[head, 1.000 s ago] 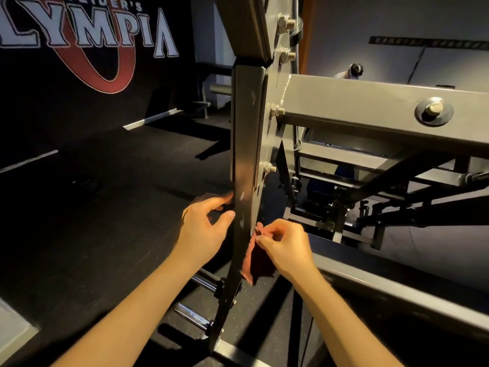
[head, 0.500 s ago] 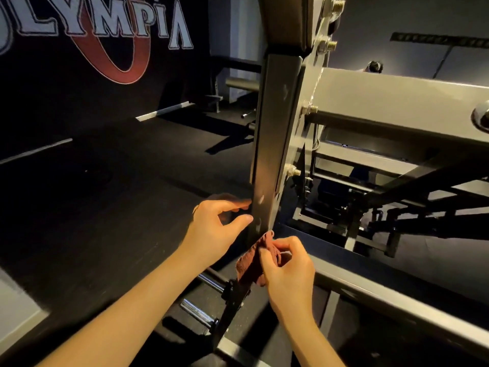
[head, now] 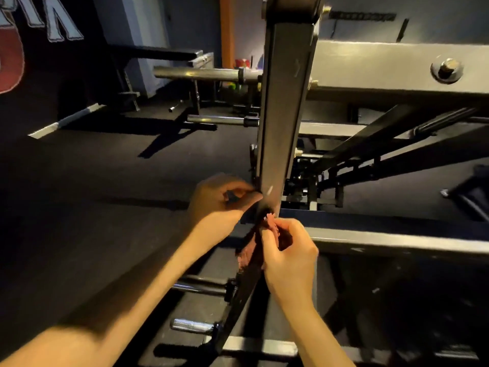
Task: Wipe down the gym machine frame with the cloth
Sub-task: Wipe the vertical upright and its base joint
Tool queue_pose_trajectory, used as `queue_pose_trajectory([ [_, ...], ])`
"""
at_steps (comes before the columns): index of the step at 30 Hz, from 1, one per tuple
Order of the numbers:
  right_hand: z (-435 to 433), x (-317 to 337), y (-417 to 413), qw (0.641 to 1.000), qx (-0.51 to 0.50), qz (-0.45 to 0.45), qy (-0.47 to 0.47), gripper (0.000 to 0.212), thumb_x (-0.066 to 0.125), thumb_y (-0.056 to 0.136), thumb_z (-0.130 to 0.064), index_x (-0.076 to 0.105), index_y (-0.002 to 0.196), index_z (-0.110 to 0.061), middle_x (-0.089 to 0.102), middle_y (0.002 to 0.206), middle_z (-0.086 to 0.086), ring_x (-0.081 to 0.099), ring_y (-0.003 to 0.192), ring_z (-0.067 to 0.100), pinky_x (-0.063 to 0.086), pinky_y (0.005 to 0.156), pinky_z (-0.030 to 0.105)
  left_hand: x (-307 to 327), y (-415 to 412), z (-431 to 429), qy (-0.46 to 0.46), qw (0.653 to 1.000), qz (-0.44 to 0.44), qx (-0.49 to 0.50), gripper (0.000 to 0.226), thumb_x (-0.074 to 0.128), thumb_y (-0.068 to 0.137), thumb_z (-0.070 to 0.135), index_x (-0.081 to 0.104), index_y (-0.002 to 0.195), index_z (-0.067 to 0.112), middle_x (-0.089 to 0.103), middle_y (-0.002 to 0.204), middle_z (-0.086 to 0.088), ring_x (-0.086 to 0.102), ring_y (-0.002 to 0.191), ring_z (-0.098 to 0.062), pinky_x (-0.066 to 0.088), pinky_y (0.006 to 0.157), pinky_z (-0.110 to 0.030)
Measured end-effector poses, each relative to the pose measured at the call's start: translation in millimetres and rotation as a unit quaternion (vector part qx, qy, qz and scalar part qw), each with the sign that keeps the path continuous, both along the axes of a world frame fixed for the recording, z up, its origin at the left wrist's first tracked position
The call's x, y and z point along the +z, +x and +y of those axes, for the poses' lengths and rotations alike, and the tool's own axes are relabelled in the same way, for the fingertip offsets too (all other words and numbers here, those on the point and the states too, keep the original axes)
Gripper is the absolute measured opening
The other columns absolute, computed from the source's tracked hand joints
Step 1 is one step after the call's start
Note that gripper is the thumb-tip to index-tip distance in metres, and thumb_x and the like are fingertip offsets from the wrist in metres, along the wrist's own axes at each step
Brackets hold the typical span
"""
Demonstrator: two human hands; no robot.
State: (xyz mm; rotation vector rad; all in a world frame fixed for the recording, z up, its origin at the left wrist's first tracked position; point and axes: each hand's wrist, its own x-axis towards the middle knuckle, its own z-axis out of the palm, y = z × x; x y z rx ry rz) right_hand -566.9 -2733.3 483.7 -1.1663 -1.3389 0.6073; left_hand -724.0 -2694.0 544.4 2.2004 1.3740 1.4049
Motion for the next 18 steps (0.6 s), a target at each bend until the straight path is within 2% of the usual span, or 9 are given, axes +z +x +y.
queue_pose_trajectory([
  [2, -1, -3, -9, 0.999, -0.036, -0.001, 0.016, 0.012, 0.068, 0.095, -0.009, 0.070, 0.101, -0.019, 0.067, 0.091, -0.007, 0.066, 0.088, 0.011, 0.051, 0.074, 0.014, 1, -5, 7, -0.008, 1.000, -0.016, -0.019, 0.012, 0.075, 0.087, 0.027, 0.076, 0.096, 0.018, 0.069, 0.088, 0.015, 0.067, 0.083, -0.003, 0.053, 0.079, -0.019],
  [4, -6, -20, -13, 0.998, -0.064, -0.003, -0.014, 0.014, 0.067, 0.096, -0.010, 0.069, 0.104, -0.021, 0.068, 0.096, -0.009, 0.066, 0.095, 0.009, 0.055, 0.082, 0.021, 2, -8, 12, -0.007, 0.999, -0.026, -0.045, 0.011, 0.075, 0.086, 0.031, 0.074, 0.096, 0.026, 0.065, 0.086, 0.025, 0.066, 0.082, 0.001, 0.051, 0.077, -0.014],
  [6, -13, -34, -17, 0.995, -0.085, 0.004, -0.050, 0.015, 0.066, 0.096, -0.009, 0.069, 0.104, -0.022, 0.068, 0.096, -0.009, 0.066, 0.096, 0.007, 0.057, 0.085, 0.030, 1, -10, 15, 0.009, 0.997, -0.018, -0.077, 0.012, 0.073, 0.086, 0.032, 0.071, 0.097, 0.029, 0.064, 0.087, 0.027, 0.066, 0.083, -0.001, 0.052, 0.075, -0.016],
  [9, -10, -16, -23, 0.994, -0.105, 0.015, -0.014, 0.014, 0.066, 0.097, -0.010, 0.069, 0.103, -0.021, 0.068, 0.095, -0.009, 0.067, 0.094, 0.008, 0.058, 0.083, 0.029, 3, -14, 21, 0.029, 0.995, -0.019, -0.095, 0.014, 0.072, 0.086, 0.032, 0.070, 0.100, 0.030, 0.067, 0.091, 0.024, 0.068, 0.085, -0.006, 0.058, 0.076, -0.031],
  [12, -2, 15, -24, 0.991, -0.123, 0.002, 0.056, 0.012, 0.065, 0.097, -0.008, 0.069, 0.104, -0.016, 0.067, 0.096, -0.005, 0.066, 0.095, 0.013, 0.055, 0.082, 0.021, 4, -16, 21, 0.031, 0.992, -0.053, -0.108, 0.017, 0.071, 0.089, 0.036, 0.072, 0.103, 0.026, 0.071, 0.098, 0.012, 0.070, 0.091, -0.012, 0.058, 0.079, -0.035],
  [14, -3, 10, -25, 0.990, -0.125, -0.016, 0.055, 0.013, 0.064, 0.097, -0.007, 0.066, 0.105, -0.017, 0.066, 0.098, -0.004, 0.065, 0.096, 0.013, 0.055, 0.083, 0.021, 8, -15, 22, 0.041, 0.989, -0.067, -0.123, 0.027, 0.071, 0.090, 0.036, 0.070, 0.110, 0.017, 0.070, 0.105, 0.005, 0.068, 0.096, -0.013, 0.056, 0.082, -0.030],
  [18, -18, -30, -28, 0.991, -0.123, -0.052, -0.034, 0.016, 0.062, 0.097, -0.010, 0.063, 0.104, -0.024, 0.063, 0.097, -0.011, 0.063, 0.097, 0.005, 0.058, 0.085, 0.032, 26, -14, 31, 0.104, 0.990, 0.002, -0.093, 0.035, 0.075, 0.093, 0.030, 0.065, 0.118, 0.008, 0.065, 0.108, 0.001, 0.065, 0.096, -0.010, 0.048, 0.084, -0.017],
])
